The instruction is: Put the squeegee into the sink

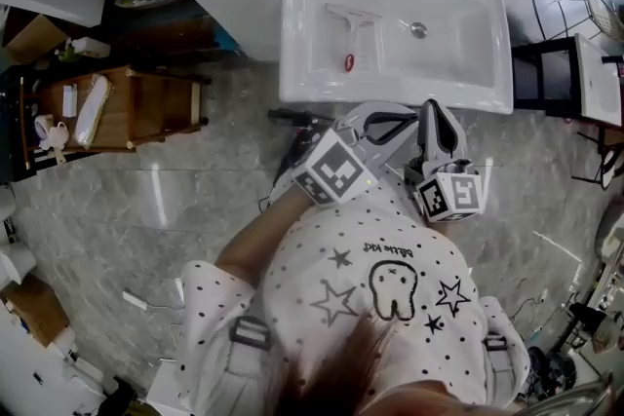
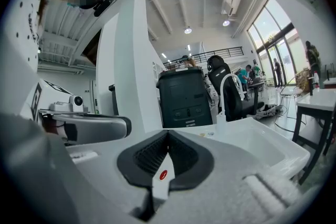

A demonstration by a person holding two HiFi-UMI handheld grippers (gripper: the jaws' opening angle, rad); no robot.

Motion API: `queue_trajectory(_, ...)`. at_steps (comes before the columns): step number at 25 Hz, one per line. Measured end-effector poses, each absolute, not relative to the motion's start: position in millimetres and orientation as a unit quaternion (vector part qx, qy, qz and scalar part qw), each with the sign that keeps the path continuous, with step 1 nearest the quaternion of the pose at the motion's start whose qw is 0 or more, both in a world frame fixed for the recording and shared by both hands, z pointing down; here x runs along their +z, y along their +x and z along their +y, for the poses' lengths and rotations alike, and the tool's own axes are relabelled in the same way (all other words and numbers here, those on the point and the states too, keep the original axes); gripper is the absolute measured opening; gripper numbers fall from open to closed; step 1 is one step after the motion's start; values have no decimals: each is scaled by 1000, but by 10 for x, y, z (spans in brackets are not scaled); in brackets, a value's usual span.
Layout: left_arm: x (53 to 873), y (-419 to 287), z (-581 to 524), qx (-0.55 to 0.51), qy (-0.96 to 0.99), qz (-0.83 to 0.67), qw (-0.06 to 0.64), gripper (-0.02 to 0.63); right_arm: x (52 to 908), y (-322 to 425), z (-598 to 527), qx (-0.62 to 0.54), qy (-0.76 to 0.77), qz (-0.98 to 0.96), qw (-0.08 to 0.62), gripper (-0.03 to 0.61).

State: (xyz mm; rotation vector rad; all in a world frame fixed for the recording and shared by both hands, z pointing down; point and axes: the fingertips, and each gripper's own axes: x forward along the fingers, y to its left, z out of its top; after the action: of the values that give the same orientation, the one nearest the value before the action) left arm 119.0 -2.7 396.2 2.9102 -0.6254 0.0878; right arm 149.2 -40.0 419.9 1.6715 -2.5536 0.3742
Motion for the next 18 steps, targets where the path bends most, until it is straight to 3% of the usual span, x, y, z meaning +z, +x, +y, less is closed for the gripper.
queue_trajectory(18,4000,1041,-175,37,974,-206,90,-3,4215,1334,-543,135,545,-827,33,-2)
